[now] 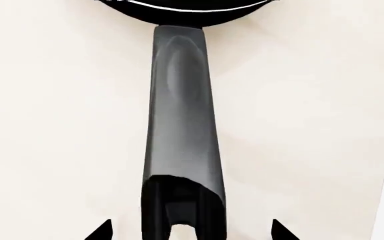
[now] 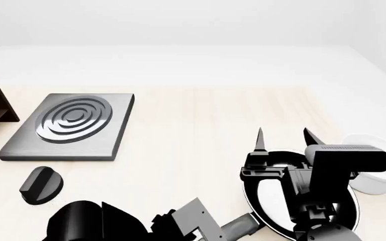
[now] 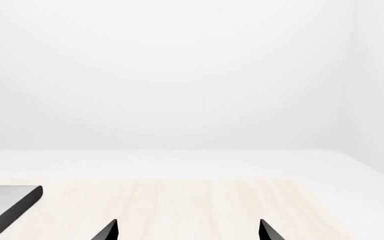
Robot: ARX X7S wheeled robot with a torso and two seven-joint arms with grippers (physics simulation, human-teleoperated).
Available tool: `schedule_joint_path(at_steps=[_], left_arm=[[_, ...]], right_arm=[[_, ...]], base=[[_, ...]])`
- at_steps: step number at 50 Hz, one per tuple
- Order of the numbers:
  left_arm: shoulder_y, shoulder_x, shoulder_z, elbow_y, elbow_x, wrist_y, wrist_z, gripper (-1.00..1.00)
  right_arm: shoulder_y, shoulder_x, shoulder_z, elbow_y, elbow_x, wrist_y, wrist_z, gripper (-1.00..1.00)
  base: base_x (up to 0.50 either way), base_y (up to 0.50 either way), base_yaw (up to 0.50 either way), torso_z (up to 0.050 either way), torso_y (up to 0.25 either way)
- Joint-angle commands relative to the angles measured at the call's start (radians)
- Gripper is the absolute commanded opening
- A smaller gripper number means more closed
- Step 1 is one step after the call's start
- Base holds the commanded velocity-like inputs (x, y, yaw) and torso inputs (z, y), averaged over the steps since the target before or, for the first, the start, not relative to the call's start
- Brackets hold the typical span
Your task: Put the frying pan on top of the cabinet.
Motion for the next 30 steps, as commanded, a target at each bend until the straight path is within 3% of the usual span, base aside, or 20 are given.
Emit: schedule_joint_path(at_steps=[1,7,8,30], left_arm=[[-0.003,0.022,0.039,-0.057,0.010,-0.017,-0.023,1.00],[0.000,0.021,0.039,-0.060,-0.001,-0.017,-0.039,1.00],[-0.001,0.018,0.041,-0.058,0.000,-0.014,-0.036,-1.00],[-0.012,-0.021,0.014,-0.040,0.002,0.017,-0.115,-1.00]], right_arm=[[-0.005,0.002,-0.002,0.000,0.006,-0.008,0.002,1.00],[-0.006,0.005,-0.005,-0.004,0.009,-0.008,0.004,1.00],[-0.005,0.005,-0.005,-0.005,0.010,-0.008,0.005,1.00],[-0.004,0.011,-0.008,-0.007,0.020,-0.008,0.016,1.00]], base=[[0.00,0.00,0.00,0.000,0.000],[0.00,0.00,0.00,0.000,0.000],[0.00,0.00,0.00,0.000,0.000],[0.00,0.00,0.00,0.000,0.000]])
